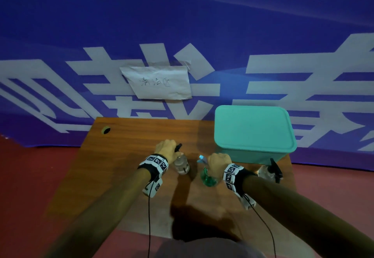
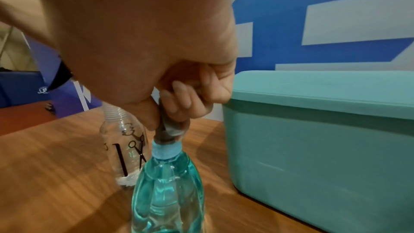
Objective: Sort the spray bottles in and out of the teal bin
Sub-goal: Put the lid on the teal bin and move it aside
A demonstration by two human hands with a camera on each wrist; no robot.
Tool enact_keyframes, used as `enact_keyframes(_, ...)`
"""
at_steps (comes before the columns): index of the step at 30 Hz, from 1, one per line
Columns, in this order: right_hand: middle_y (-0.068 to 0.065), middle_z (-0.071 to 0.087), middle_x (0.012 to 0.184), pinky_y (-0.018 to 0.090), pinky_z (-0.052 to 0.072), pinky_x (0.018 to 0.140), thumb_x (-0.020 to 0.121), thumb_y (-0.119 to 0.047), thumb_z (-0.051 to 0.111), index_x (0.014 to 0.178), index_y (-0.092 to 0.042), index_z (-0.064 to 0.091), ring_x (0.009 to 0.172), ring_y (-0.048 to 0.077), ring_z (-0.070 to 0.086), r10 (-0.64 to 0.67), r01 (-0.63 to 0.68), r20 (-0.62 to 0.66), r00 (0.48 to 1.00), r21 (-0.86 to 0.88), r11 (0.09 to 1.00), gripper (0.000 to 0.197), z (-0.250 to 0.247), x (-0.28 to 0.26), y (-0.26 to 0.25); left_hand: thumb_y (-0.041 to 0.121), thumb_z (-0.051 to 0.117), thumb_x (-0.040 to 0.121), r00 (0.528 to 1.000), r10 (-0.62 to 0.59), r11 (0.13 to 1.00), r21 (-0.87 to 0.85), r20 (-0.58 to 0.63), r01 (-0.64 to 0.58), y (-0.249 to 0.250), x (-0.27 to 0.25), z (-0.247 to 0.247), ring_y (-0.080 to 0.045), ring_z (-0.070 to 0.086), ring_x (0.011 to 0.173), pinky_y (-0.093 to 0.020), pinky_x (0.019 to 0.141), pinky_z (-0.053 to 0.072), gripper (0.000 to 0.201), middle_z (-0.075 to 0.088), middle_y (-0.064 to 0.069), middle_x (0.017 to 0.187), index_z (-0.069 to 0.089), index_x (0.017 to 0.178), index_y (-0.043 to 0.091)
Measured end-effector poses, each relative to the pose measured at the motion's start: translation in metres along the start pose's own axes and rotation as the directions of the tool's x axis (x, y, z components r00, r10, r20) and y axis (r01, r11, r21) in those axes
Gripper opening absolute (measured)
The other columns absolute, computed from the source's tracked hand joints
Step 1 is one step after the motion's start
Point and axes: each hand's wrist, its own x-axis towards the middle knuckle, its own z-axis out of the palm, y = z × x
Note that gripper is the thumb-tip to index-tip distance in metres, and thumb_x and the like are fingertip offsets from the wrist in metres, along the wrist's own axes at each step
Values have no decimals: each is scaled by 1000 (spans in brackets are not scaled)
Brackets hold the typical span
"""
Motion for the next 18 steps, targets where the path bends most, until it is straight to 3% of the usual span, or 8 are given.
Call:
enact_keyframes(4, 3, 71, 106, 30, 44, 68, 96, -39, 49, 111, -18, 67, 96, 26, 70, -10, 12, -47, 999, 44, 999, 32, -27, 37, -26, 52, 65, 91, 996, -87, 996, -10, -26, 87, -53, 9, -9, -22, 60, 79, -31, 62, 45, 39, 62, -1, 85, 63, 104, 16)
enact_keyframes(12, 3, 70, 108, 32, 48, 74, 99, -37, 50, 113, -16, 65, 99, 25, 68, 34, -30, -91, 995, 52, 998, 29, -82, 111, -58, 52, 65, 91, 989, -126, 992, 1, -82, 127, -136, 42, -30, -24, 60, 80, -32, 68, 51, 40, 61, -1, 85, 64, 104, 14)
enact_keyframes(18, 2, 63, 90, 31, 48, 67, 104, -38, 45, 114, -13, 63, 83, 22, 66, 112, -105, -88, 990, 83, 991, 33, -96, 163, -66, 54, 64, 91, 989, -128, 990, 46, -72, 131, -168, 90, -43, -27, 64, 88, -33, 69, 48, 43, 66, -4, 94, 64, 108, 14)
